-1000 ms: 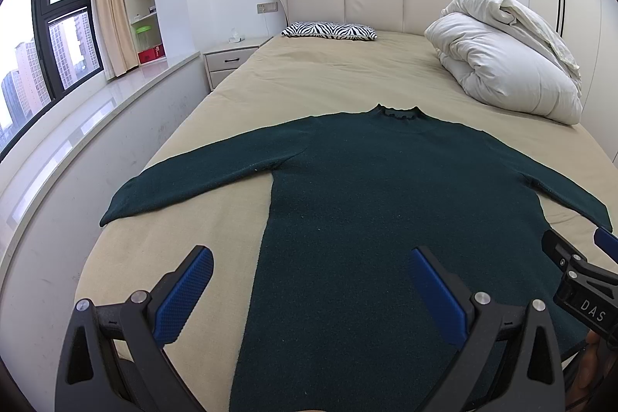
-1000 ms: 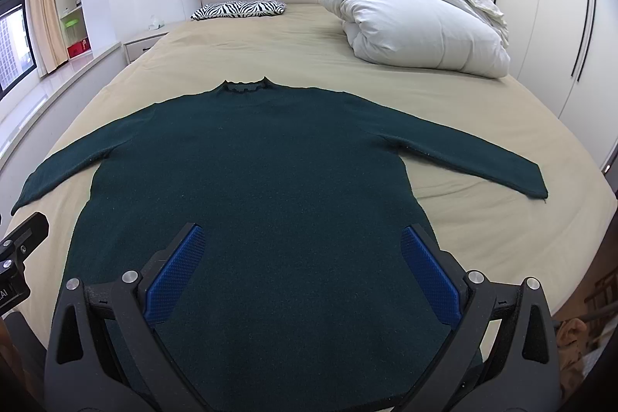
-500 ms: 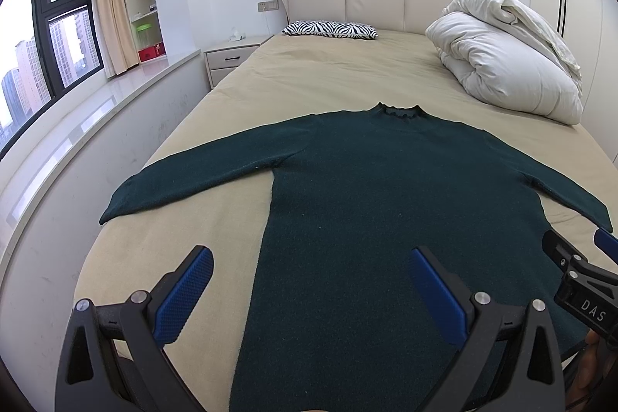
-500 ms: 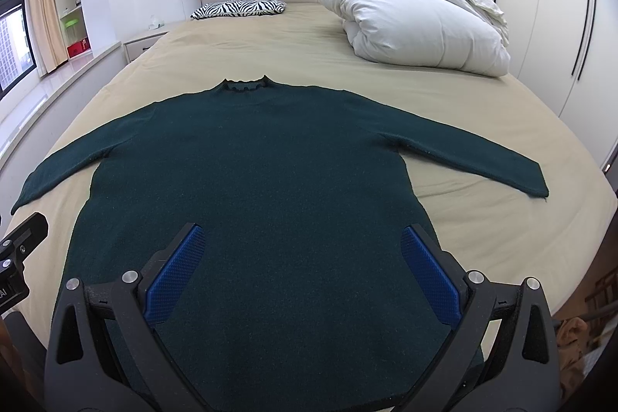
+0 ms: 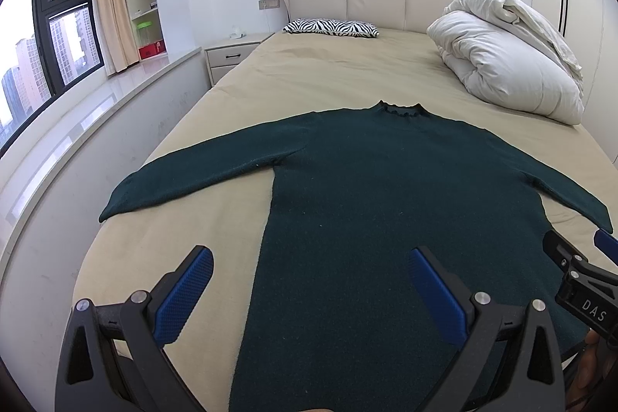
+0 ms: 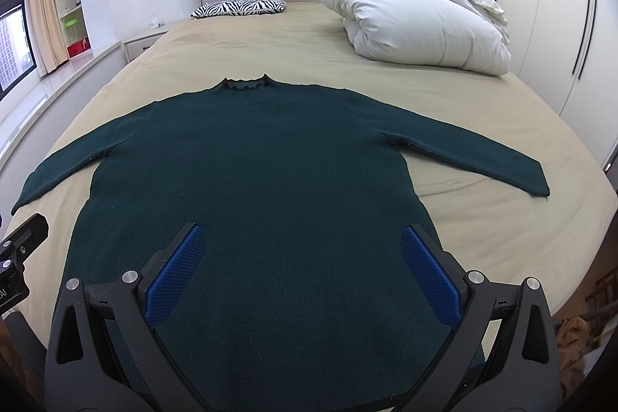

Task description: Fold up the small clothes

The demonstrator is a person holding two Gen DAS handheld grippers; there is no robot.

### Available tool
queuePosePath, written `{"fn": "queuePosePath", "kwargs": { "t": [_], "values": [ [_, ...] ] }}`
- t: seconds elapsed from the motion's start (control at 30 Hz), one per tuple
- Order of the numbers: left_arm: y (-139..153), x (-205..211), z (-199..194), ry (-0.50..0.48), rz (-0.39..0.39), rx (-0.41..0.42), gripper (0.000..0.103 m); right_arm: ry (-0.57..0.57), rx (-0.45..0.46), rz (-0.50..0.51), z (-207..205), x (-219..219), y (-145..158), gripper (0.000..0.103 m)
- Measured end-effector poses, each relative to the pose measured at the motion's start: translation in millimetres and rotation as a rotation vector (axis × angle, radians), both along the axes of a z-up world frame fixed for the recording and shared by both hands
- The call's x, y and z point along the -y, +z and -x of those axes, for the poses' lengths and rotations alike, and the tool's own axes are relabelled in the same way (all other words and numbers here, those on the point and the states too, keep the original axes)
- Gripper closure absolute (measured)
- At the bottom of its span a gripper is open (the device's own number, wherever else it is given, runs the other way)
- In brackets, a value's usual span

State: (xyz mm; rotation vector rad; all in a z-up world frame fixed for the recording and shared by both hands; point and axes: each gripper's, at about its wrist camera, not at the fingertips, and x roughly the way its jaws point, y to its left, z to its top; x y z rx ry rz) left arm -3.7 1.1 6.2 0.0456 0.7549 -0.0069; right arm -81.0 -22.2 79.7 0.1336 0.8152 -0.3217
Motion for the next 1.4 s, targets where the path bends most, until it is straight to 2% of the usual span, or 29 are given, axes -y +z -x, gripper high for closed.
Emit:
{"fn": "queuePosePath", "kwargs": {
  "t": [0.4,0.63,0.77,0.83,0.93,1.1,1.13,1.2,1.27,1.33,1.4],
  "values": [
    [-5.1,-1.0,2.1,0.005,0.011,-0.025,0.000,-0.007,-0.013,-0.019,-6.1,5.8,-7.8,0.000],
    [-10.9,1.6,8.2,0.002,0.059,-0.014,0.000,-0.048,-0.013,-0.077,-11.8,40.3,-17.0,0.000],
    [-16.7,4.0,4.1,-0.042,0.063,-0.020,0.000,-0.136,0.038,-0.183,-6.9,105.3,-22.0,0.000],
    [-21.3,1.4,-5.8,-0.053,0.108,-0.055,0.000,-0.213,0.091,-0.276,1.0,156.2,-25.3,0.000],
    [-26.9,1.5,-21.3,-0.061,0.124,-0.093,0.000,-0.361,0.147,-0.422,17.4,239.0,-39.6,0.001],
    [-34.2,11.1,-40.8,-0.110,0.135,-0.072,0.000,-0.613,0.228,-0.707,53.3,371.5,-87.9,0.025],
    [-34.1,12.9,-42.8,-0.126,0.144,-0.056,0.000,-0.656,0.239,-0.752,61.2,390.4,-98.6,0.031],
    [-33.7,19.5,-46.1,-0.155,0.148,-0.030,0.000,-0.735,0.258,-0.823,72.3,422.2,-119.9,0.032],
    [-35.8,29.4,-55.5,-0.165,0.115,-0.063,0.000,-0.794,0.263,-0.859,80.0,447.8,-136.3,0.032],
    [-38.7,33.5,-66.6,-0.152,0.123,-0.113,0.000,-0.818,0.282,-0.892,83.8,466.2,-149.5,0.032],
    [-39.4,34.7,-73.8,-0.144,0.128,-0.115,0.000,-0.829,0.315,-0.912,89.0,483.5,-158.7,0.033]
  ]
}}
